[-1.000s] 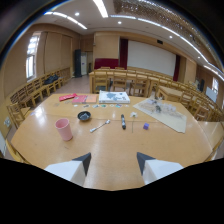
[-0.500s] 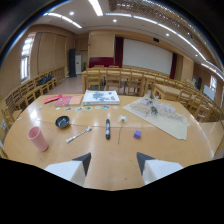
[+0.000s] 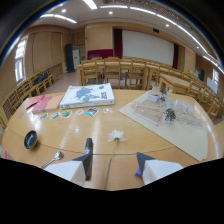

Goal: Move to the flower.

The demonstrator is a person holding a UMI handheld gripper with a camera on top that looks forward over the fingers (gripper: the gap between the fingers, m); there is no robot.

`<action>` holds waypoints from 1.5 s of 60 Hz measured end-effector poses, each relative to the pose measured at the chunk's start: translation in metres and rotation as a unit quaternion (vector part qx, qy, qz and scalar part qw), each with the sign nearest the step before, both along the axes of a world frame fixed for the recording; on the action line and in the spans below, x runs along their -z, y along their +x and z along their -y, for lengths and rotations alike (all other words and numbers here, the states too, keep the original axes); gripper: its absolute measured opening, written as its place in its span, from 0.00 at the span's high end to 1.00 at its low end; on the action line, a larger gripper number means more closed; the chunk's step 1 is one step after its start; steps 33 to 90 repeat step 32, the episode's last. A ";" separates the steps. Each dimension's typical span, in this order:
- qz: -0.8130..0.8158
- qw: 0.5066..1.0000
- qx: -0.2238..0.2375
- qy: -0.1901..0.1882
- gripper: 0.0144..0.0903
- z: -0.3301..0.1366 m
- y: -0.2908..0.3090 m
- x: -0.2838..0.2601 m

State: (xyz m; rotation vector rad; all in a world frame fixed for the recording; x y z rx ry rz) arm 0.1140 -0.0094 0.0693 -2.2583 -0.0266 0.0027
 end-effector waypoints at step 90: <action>0.004 0.999 -0.017 -0.031 0.07 -0.031 0.007 0.036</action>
